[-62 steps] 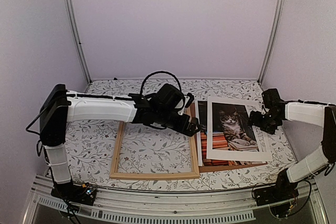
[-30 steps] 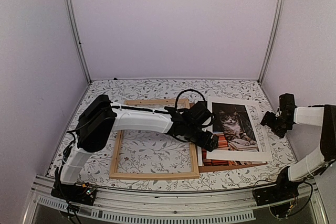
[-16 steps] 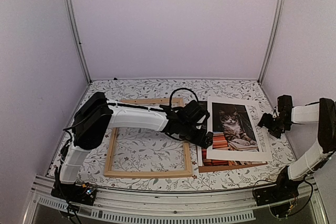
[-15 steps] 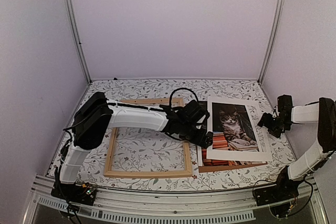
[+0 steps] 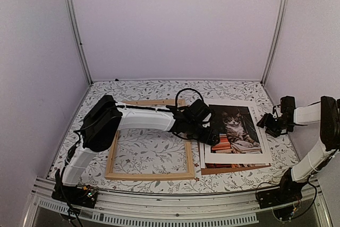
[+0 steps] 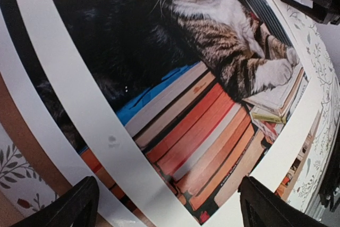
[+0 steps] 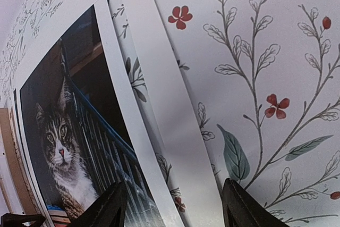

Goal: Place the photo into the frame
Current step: Pick up the mat board from the photo.

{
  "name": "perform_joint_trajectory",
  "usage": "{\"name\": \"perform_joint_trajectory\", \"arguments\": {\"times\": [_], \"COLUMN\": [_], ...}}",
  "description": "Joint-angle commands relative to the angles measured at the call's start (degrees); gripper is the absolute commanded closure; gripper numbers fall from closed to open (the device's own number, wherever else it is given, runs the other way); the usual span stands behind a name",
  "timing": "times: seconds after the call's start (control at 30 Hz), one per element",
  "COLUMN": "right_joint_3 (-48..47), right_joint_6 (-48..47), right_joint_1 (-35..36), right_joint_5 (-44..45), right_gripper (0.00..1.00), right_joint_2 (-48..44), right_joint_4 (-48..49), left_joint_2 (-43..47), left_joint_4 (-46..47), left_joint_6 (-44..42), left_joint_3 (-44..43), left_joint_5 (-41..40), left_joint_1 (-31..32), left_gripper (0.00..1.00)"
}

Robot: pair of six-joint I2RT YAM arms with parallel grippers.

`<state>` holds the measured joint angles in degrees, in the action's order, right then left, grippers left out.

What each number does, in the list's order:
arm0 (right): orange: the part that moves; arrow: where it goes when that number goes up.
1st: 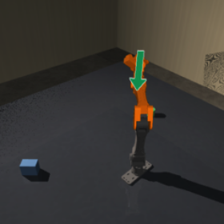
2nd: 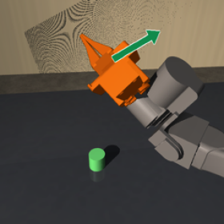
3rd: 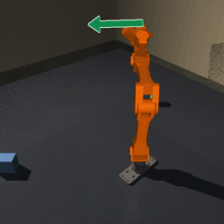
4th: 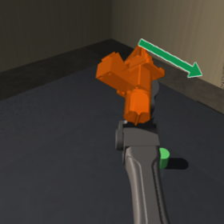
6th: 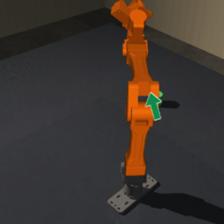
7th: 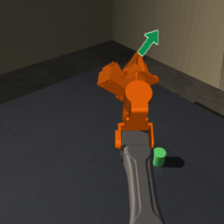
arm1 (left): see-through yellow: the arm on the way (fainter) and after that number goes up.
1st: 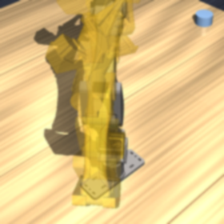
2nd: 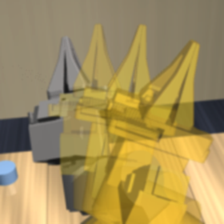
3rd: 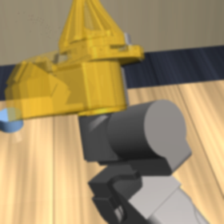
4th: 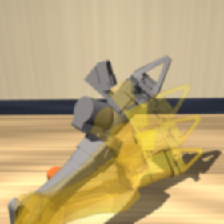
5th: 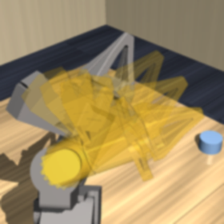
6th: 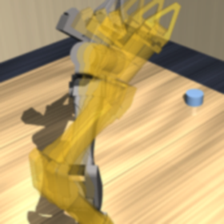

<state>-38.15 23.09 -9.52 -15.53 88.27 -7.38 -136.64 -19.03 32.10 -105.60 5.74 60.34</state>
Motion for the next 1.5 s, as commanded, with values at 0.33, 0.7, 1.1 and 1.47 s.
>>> {"name": "perform_joint_trajectory", "arguments": {"times": [0.33, 0.7, 1.1, 1.47], "right_joint_3": [1.06, 0.62, -0.78, 0.47], "right_joint_6": [0.37, -0.39, -1.45, -0.42], "right_joint_1": [-0.01, -0.04, -0.06, -0.06], "right_joint_5": [-6.68, -9.86, -5.98, -9.87], "right_gripper": [0.38, 0.46, 0.49, 0.56], "right_joint_2": [1.44, 0.64, -3.57, -4.24], "right_joint_4": [-1.04, -2.12, -5.86, -4.10], "left_joint_2": [-4.03, -2.83, -2.67, -3.73], "left_joint_4": [-1.43, 1.05, 1.87, 2.14], "left_joint_6": [4.10, 4.68, 4.95, 4.73], "left_joint_3": [-1.51, 3.36, 4.70, 4.76], "left_joint_5": [-0.56, 0.05, 0.58, 0.08], "left_joint_1": [-1.35, -1.35, -1.33, -1.22], "left_gripper": [0.06, 0.06, 0.07, 0.18]}}
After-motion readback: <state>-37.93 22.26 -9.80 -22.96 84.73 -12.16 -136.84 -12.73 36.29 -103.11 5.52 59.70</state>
